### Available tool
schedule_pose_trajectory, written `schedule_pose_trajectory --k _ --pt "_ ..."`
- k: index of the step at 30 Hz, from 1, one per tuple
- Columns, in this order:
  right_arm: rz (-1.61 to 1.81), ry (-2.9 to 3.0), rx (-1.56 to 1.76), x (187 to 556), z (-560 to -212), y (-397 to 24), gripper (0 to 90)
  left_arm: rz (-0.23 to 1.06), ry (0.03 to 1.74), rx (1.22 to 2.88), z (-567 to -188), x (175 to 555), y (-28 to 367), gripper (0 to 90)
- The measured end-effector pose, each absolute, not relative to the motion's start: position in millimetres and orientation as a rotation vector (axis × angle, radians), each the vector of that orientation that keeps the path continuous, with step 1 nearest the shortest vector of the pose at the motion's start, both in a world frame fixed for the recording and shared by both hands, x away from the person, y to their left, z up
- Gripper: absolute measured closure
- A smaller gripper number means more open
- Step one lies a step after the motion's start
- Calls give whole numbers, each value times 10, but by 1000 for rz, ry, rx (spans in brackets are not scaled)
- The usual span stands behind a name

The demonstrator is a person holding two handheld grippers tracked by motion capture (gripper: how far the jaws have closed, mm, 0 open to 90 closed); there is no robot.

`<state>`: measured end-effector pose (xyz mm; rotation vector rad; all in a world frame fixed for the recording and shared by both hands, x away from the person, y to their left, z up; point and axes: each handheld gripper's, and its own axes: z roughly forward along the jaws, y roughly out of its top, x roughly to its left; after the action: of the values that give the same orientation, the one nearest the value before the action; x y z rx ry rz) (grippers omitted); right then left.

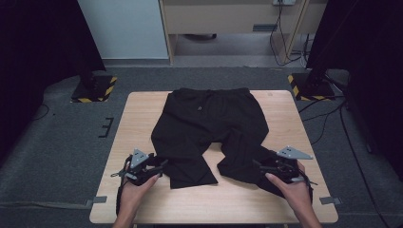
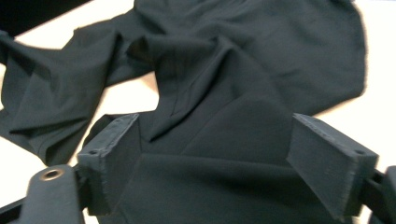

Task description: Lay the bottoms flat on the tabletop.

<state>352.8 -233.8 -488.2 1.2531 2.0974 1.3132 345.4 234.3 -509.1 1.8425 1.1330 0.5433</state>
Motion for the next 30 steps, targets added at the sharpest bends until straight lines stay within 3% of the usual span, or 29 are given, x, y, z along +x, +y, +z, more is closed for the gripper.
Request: schedule_pose_trajectory --k 6,12,19,22,25,30 --pt "1226 2157 1333 3603 -5152 -2214 132 518 1118 1887 -5160 3486 2181 176" --pt "1105 2232 1341 3612 -5299 -2068 167 479 1131 1946 -5266 3567 2102 179" --pt "1065 2223 1304 3576 -5336 -2070 334 440 1114 2013 -5333 3565 2057 348" --pt "1049 2203 1263 3547 -5352 -2114 467 455 1102 2029 -5333 3546 2064 456" --pt "1055 2196 1267 3548 -5345 -2184 616 498 1123 2037 -5323 3519 2095 676" --pt "1046 2182 1254 3544 -5351 -2221 758 506 1144 2024 -5323 3520 2129 811"
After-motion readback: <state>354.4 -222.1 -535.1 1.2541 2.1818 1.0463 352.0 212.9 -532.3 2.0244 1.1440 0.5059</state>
